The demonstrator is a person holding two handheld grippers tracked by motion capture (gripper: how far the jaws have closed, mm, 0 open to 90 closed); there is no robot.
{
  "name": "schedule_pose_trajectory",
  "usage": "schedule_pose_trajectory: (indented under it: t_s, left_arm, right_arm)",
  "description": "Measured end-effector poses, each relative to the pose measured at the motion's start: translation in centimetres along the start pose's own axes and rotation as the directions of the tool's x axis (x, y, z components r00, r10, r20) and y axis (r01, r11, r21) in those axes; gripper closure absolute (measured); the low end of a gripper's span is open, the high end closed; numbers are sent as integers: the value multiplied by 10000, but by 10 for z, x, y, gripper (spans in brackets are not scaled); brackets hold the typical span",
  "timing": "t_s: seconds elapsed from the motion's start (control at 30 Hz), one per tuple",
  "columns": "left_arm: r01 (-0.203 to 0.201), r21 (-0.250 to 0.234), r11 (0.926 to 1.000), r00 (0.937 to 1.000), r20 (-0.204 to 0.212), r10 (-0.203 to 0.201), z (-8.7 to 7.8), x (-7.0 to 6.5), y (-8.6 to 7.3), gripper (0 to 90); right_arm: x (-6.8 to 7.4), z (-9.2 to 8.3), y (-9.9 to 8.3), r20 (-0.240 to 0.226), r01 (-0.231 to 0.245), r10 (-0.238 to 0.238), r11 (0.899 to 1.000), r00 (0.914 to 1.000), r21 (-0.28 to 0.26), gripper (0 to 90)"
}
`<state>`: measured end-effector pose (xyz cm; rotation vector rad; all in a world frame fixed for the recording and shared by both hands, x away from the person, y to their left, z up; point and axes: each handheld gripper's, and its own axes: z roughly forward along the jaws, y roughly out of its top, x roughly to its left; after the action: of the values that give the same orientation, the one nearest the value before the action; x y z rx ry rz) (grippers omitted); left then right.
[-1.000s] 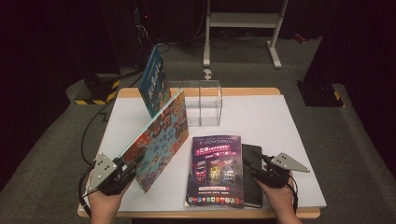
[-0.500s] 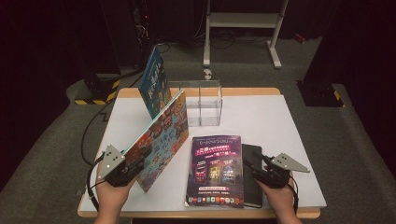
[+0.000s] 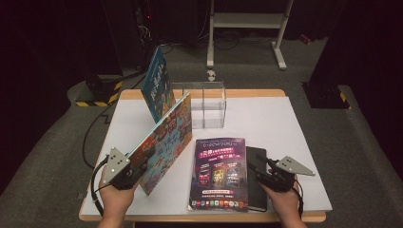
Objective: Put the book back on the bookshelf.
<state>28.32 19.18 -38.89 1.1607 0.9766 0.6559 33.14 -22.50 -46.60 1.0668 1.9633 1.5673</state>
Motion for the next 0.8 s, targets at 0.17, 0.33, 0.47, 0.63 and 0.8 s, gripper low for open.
schedule_pose_trajectory:
  t_s: [0.17, 0.33, 0.47, 0.63, 0.8]
  left_arm:
    - [-24, 5, 10000, 10000, -10, 24, 6, -2, 5, 812]
    - [319, -114, 9994, 9994, -101, -320, 9, 5, 18, 814]
    - [411, -392, 9984, 9974, -585, -433, 8, 11, 25, 814]
    - [455, -699, 9965, 9938, -983, -523, 10, 18, 34, 814]
    - [494, -820, 9954, 9883, -1401, -605, 26, 21, 39, 814]
  right_arm:
    - [0, -1, 1, -35, -75, 74, 10000, 10000, -60, 484]
    - [-1, -2, 2, -57, -104, 103, 9998, 9999, -143, 485]
    - [-2, -3, 3, -94, -109, 107, 9998, 9999, -163, 485]
    - [-3, -4, 4, -126, -196, 193, 9996, 9997, -224, 486]
    - [-2, -5, 5, -172, -187, 183, 9995, 9997, -256, 488]
